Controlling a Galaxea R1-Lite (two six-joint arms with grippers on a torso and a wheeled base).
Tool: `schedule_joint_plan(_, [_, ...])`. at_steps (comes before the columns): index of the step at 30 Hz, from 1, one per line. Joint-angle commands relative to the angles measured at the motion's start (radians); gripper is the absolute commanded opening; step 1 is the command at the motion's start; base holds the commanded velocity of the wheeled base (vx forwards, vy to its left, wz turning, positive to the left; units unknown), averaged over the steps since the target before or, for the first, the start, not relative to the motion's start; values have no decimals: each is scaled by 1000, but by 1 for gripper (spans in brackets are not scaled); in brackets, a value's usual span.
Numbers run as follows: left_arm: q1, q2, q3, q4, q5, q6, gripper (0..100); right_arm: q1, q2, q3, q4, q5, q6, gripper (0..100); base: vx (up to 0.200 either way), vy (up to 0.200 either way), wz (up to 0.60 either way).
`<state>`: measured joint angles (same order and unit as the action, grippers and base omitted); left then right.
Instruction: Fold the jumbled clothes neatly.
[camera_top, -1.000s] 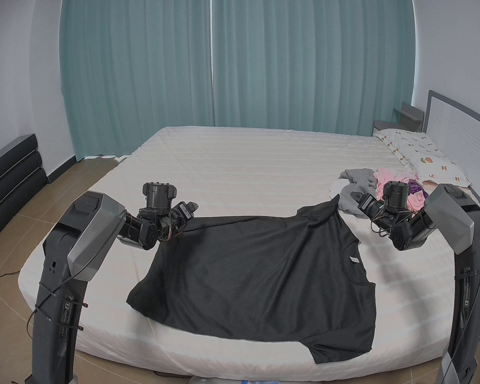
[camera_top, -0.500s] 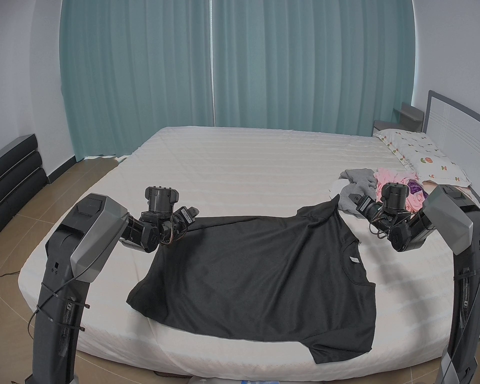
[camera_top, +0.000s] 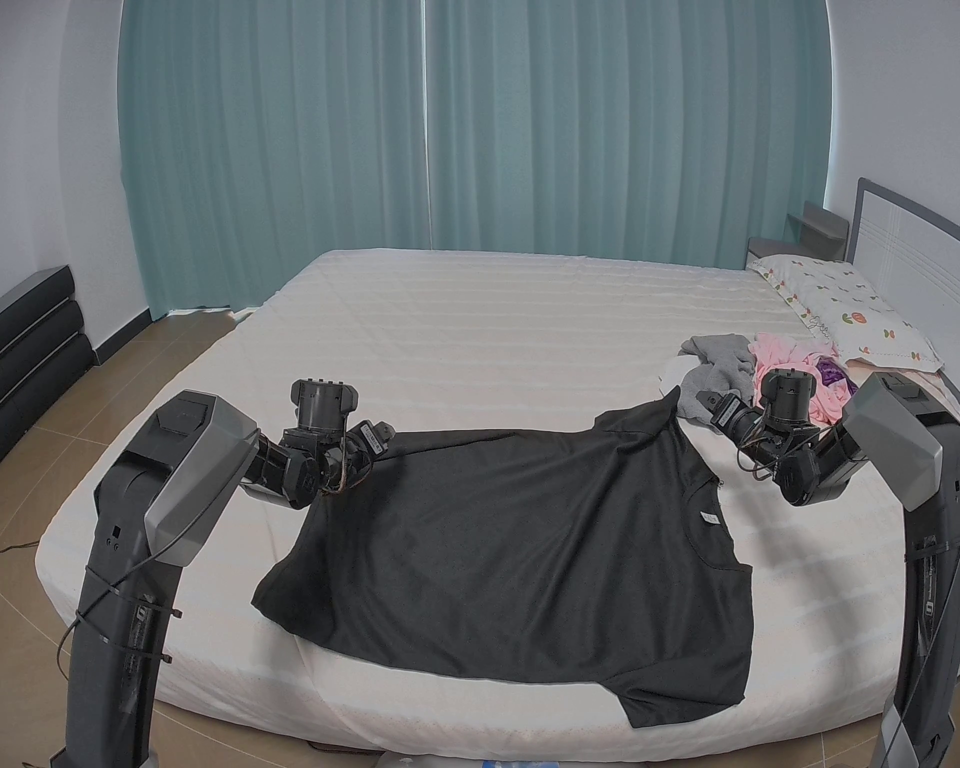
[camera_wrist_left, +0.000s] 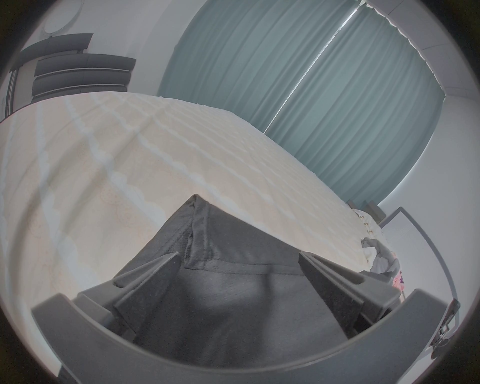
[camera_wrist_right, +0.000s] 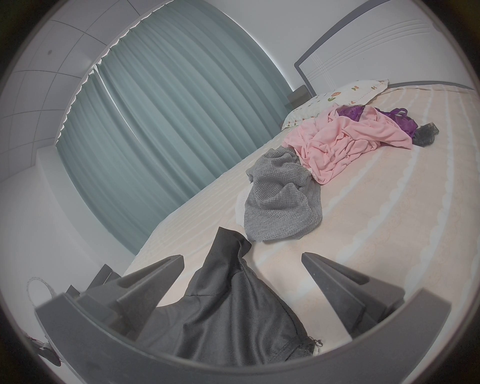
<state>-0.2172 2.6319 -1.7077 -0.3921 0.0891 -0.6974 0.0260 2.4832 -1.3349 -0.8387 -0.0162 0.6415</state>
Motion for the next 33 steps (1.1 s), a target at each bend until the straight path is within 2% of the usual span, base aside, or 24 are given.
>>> schedule_joint_plan(1, [-1,31,-7,-1,3,12,100,2,11,-3,0,-1,0,100,0,0,0])
schedule_joint_plan(7, [-1,30,-13,-4,7,12,100,2,17,-6,-2,-1,0,100,0,0,0])
schedule_joint_plan(8, [1,30,-13,-7,15,12,0,3,17,-4,-2,-1,0,100,0,0,0])
schedule_joint_plan(15, [24,26,-55,-8,83,12,0,17,23,-6,-3,-1,1,100,0,0,0])
schedule_joint_plan(21, [56,34,-142,-10,121,12,0,35,48,-15,-3,-1,1,100,0,0,0])
schedule_joint_plan(33, [84,96,-271,-1,129,12,0,51,135,-130,21,-2,1,100,0,0,0])
